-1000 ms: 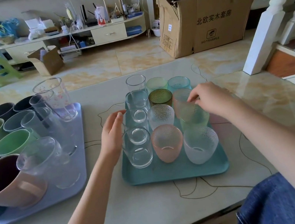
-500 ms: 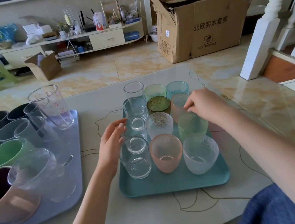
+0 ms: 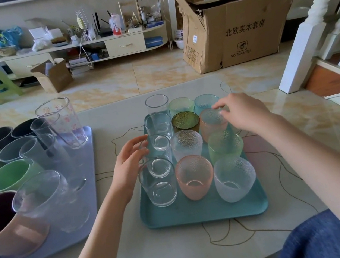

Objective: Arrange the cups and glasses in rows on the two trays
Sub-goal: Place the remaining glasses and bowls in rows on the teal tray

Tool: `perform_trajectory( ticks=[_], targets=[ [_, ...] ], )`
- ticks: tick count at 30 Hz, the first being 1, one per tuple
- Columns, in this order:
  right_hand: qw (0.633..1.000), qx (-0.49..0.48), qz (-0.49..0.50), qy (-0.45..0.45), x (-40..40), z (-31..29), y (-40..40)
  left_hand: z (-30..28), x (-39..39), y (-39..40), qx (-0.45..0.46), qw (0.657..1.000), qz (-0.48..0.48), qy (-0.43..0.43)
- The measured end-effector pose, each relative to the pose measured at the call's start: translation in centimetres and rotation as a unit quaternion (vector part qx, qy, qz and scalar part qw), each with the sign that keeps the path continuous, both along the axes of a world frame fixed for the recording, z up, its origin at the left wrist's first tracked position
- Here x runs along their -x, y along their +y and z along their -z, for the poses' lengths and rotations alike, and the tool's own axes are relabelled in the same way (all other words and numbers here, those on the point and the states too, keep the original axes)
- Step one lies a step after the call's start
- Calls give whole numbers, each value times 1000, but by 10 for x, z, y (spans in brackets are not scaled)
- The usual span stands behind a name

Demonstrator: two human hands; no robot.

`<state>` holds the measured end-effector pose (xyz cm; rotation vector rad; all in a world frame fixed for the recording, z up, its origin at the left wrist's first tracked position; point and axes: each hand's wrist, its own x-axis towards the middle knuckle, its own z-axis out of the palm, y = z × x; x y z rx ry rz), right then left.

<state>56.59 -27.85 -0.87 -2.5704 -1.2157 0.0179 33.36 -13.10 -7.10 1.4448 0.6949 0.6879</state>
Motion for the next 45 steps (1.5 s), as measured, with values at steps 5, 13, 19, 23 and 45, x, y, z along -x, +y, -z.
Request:
perform_trajectory(
  ticks=[5,13,19,23,45],
  targets=[
    [999,-6,-34,27,-12,12,26,-13,-17,22,-14,1000,9,13],
    [998,5,-31,60,-14,18,37,-14,-46,34,-39,995,46,79],
    [996,-39,-32,70,-14,6,22,-14,-37,35,-21,997,33,73],
    [992,-30,-42,118,-6,-24,-5,-14,-17,25,-14,997,60,51],
    [977,106,133,129,32,13,-11,-52,-26,-18,-293,937,97,161]
  ],
)
